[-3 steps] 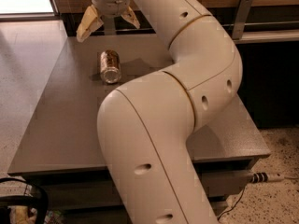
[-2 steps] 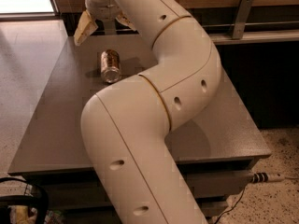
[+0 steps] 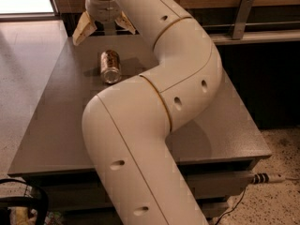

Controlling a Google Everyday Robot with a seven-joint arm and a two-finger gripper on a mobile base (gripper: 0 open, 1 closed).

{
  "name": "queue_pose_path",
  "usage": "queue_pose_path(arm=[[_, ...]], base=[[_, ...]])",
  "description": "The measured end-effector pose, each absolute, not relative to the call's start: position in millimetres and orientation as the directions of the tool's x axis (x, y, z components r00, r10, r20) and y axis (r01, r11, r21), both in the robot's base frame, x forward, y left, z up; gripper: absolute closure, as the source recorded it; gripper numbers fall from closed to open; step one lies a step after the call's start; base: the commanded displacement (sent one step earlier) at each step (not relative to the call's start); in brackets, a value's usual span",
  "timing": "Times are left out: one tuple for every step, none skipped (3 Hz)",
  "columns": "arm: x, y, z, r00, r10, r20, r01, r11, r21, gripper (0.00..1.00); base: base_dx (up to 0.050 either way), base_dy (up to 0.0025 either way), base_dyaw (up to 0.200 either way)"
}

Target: Place orange can upright

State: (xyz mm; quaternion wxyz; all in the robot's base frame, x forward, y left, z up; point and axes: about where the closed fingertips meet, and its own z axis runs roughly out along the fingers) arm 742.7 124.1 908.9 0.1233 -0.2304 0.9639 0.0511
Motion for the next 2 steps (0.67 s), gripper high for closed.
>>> queue_pose_path(arm=[[733.5, 123.9, 899.4, -0.915, -0.348, -0.203, -0.367, 0.928, 0.063, 0.00], [727.8, 126.5, 892.5, -0.952, -0.261, -0.162, -0.276, 0.958, 0.078, 0.00]], base=[[0.000, 0.00000, 0.000], [0.000, 0.00000, 0.000]])
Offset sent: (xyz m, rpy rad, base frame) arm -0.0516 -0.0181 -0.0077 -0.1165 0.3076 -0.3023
